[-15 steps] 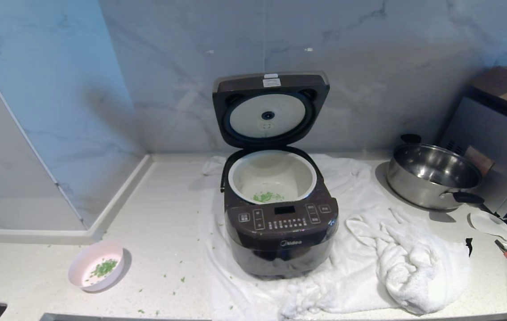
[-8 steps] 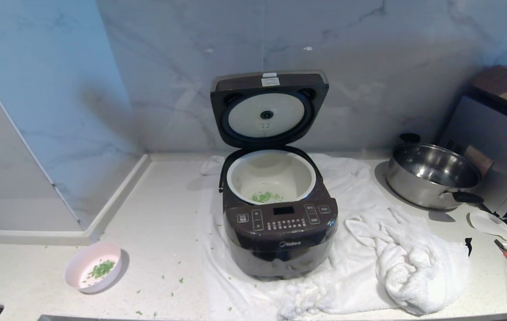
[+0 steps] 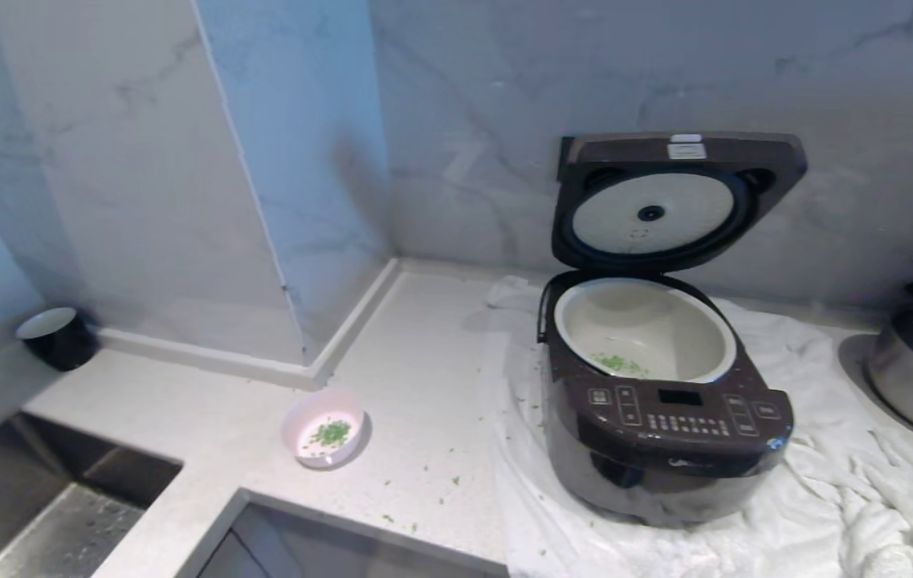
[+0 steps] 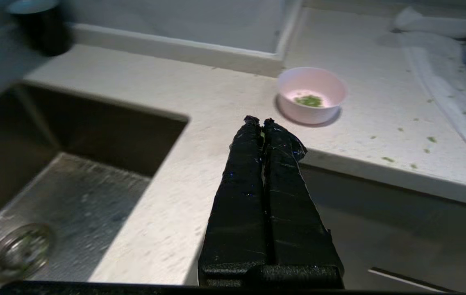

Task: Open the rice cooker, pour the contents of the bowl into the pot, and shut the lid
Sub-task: Turn on the tap

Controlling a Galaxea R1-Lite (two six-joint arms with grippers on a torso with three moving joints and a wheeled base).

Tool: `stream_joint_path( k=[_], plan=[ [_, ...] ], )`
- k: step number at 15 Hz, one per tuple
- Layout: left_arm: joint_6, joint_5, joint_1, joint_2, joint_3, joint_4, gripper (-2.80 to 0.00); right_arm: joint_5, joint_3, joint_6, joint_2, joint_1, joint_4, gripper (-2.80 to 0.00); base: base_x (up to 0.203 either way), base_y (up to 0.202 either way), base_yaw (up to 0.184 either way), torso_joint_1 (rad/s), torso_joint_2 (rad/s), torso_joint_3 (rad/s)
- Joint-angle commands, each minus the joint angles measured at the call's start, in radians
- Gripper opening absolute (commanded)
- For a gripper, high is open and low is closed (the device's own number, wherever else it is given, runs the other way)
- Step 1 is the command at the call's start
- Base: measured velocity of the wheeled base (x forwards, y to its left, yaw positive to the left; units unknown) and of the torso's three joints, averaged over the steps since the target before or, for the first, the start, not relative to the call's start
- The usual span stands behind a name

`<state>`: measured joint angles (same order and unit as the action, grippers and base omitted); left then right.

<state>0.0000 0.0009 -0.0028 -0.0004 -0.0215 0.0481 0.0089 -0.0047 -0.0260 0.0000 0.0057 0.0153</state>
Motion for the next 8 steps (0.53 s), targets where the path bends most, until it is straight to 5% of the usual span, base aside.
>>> stream_joint_path(
  k=[1,8],
  plan=[
    [0.0,0.001,0.001,0.0,0.0,-0.001,-2.8,0.0,0.0,0.0,0.0,0.0,0.0,-2.8,0.001,-0.003,0.181,0.002,0.0,0.002],
    [0.0,0.002,0.001,0.0,0.0,-0.002,-2.8,0.0,0.0,0.0,0.0,0.0,0.0,-2.8,0.0,-0.008,0.174,0.003,0.0,0.004]
  ],
)
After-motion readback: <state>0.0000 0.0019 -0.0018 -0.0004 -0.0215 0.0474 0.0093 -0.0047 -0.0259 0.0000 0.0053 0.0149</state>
